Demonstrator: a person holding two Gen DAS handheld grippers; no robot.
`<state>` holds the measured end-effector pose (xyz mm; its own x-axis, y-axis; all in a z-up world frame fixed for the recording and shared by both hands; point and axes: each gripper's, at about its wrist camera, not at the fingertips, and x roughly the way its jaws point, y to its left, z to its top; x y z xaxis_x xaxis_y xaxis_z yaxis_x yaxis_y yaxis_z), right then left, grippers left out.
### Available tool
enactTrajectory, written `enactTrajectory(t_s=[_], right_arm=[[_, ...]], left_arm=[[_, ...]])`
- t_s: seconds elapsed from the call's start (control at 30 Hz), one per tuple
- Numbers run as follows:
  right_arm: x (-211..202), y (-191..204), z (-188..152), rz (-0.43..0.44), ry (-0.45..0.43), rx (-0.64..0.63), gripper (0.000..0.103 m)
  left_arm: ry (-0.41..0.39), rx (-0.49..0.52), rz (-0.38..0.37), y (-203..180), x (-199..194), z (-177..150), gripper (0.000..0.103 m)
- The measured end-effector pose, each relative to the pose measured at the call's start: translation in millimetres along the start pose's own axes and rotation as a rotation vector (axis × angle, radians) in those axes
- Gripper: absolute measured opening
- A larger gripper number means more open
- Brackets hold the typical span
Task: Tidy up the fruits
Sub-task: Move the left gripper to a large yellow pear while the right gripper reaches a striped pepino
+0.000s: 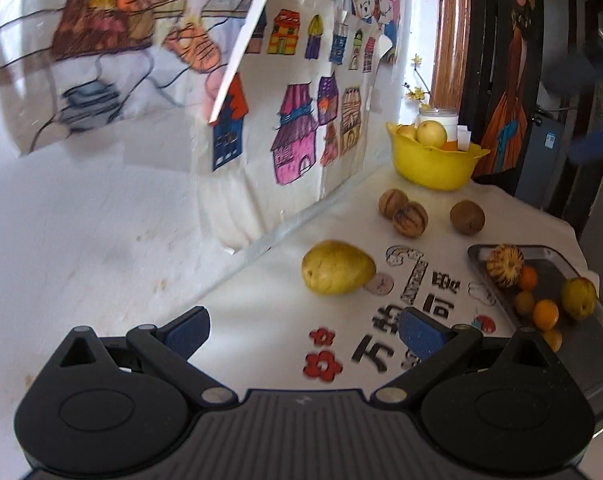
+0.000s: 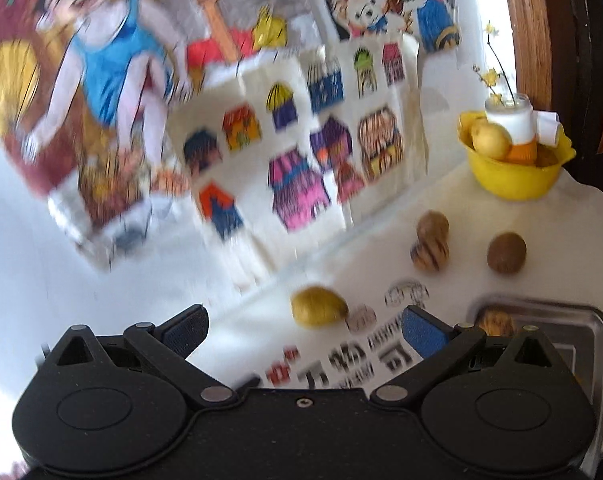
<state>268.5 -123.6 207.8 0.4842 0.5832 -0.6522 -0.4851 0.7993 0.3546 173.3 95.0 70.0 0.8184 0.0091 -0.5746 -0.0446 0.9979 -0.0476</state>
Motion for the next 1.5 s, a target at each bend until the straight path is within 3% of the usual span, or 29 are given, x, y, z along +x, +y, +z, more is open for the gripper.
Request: enactTrajectory(t_s=[0.17,0.5,1.03,1.43,1.5], right_arm=[[29.0,-11.9,26.8,-0.024,0.013,0.023,0.102],[97.5,-56.6,25.2,-0.003,0.126,0.124,0.102],[195.2,-138.7,38.6,-0.061,0.097,0.174,0.102],[235.6,-140.8,27.3,-0.121,0.105,0.039,0.089],[237.0,-139.8,25.0,-0.132,0.091,0.023,0.087]], left_arm=[[0.011,0.0,-0.024,-8.2,19.6,2.0,0.103],[0.055,0.035,-0.04,-25.0,64.6,6.1,0.103],[0.097,0.029,0.007,-30.3,130.7,19.7,0.103],[0.099,0.049,0.015,-36.9,151.4,19.2,0.102],[0.092,0.048,0.017,-38.1,153.1,19.1,0.098]])
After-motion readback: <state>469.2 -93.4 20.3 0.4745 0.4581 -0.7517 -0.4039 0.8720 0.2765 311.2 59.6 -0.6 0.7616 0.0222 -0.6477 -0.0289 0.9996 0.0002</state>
